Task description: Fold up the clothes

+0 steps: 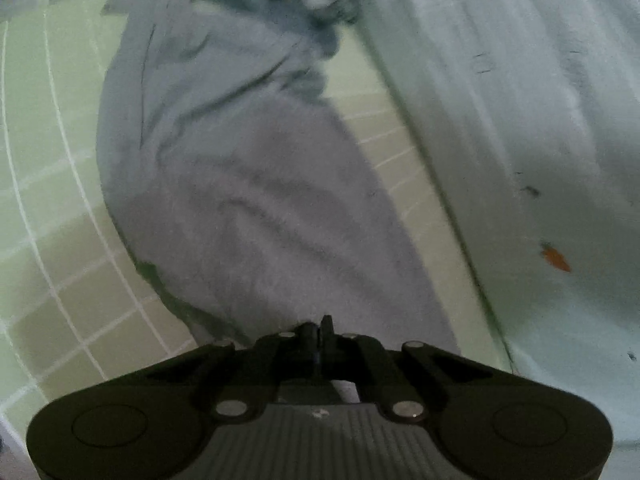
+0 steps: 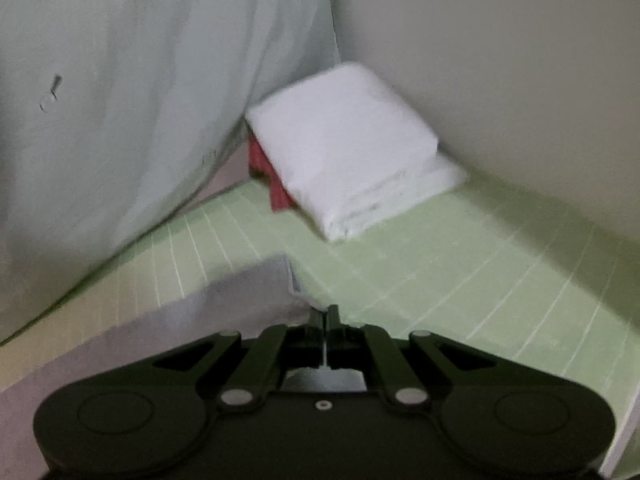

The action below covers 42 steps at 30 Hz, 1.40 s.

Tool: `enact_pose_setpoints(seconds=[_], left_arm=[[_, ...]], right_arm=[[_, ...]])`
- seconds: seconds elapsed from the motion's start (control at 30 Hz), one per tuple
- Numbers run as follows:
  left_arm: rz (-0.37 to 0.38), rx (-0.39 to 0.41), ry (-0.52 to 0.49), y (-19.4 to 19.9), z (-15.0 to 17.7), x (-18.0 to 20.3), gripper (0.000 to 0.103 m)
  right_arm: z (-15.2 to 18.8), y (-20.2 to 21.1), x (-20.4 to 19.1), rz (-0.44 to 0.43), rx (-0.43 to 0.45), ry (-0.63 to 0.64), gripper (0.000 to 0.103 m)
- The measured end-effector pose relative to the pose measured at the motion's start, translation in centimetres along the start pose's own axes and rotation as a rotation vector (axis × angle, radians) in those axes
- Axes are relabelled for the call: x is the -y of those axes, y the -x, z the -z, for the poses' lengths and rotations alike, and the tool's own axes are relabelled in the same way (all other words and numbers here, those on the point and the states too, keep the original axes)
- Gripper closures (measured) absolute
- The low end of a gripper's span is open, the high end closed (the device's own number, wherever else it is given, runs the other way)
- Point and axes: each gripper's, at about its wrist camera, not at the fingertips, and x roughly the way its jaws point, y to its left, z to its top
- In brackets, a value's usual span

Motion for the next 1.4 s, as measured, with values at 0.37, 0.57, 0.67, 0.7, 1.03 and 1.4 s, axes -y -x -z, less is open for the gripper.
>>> enact_pose_setpoints(seconds=[0.37,0.57,0.67,0.7,1.03,1.4], left_arm=[[-0.195,-0.032,-0.082,1.2,2.5,-2.6,0.052],[-0.239,0.033,-0.078,3.7,0.3,-4.4,0.043],[-0.244,0.042,-0.066,4.1,-1.0,-5.1,0.043],[-0.246,0.044,-0.067,4.2,-1.4,-5.2,0.043],[-0.231,0.041,-0.1,3.5,-1.6,-3.6,0.042],[-0.239,0.021,-0.108,2.2,3.3,-0.8,0.042]], right_arm=[[5.3,-1.7,1.2,0.195,-0.213,0.116,0.047],[6.8,-0.3,-2.1,0.129,-0.24,-0.003,0.008],[8.0,-0.5,-3.6,0.122,-0.28,-0.079,0.008],[8.4,-0.5,-4.2,0.124,-0.287,-0.083,0.008],[8.4,-1.6,-4.7,0.213,-0.283,-0.131,0.006],[5.6,-2.9,-2.5,0.107,-0.253,0.033,0.098]])
